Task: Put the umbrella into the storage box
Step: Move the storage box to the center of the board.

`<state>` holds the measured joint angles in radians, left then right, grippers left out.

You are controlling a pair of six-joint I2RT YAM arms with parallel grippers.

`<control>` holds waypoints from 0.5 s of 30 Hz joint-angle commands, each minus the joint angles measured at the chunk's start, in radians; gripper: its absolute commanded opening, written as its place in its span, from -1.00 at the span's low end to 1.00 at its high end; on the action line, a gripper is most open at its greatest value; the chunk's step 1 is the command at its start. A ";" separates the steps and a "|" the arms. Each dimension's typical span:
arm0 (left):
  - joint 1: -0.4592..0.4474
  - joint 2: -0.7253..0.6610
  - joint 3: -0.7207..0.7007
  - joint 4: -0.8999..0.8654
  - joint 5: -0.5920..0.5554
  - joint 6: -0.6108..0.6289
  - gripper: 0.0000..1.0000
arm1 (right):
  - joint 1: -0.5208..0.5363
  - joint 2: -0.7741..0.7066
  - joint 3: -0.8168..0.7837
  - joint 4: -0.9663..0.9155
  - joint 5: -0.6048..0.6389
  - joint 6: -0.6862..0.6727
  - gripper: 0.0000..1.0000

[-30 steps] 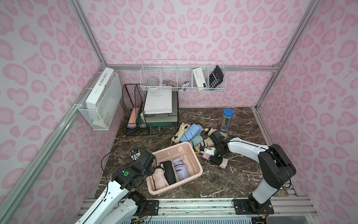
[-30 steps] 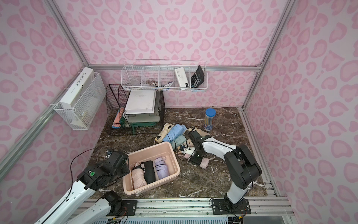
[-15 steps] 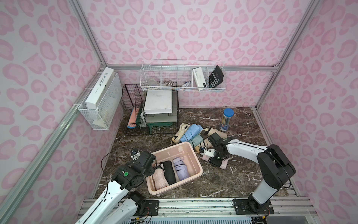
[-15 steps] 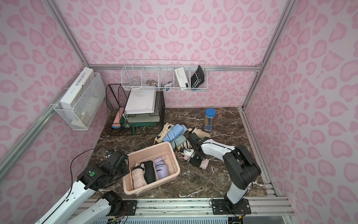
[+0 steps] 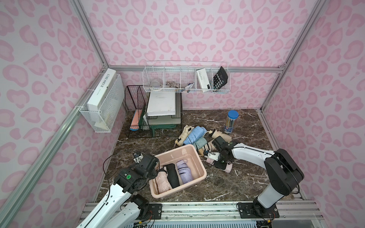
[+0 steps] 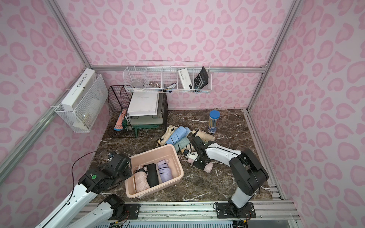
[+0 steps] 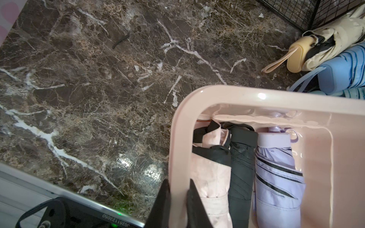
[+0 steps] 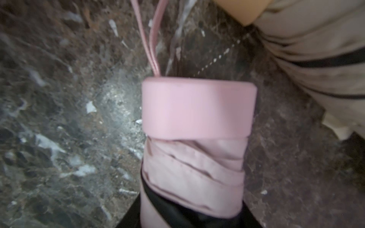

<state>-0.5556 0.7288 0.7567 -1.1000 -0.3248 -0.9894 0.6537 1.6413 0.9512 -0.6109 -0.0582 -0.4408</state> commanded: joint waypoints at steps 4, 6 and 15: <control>0.000 0.009 -0.008 -0.034 0.098 -0.015 -0.73 | 0.015 -0.095 -0.005 -0.019 -0.019 0.143 -0.46; 0.000 0.011 -0.009 -0.037 0.093 -0.015 -0.73 | 0.023 -0.110 0.016 -0.047 -0.001 0.197 -0.55; 0.000 0.011 -0.010 -0.037 0.091 0.004 -0.73 | 0.070 -0.173 0.113 -0.183 0.174 0.465 -0.67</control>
<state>-0.5556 0.7319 0.7582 -1.1015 -0.3256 -0.9859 0.7208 1.4837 1.0294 -0.7280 0.0185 -0.1104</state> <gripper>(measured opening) 0.149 0.425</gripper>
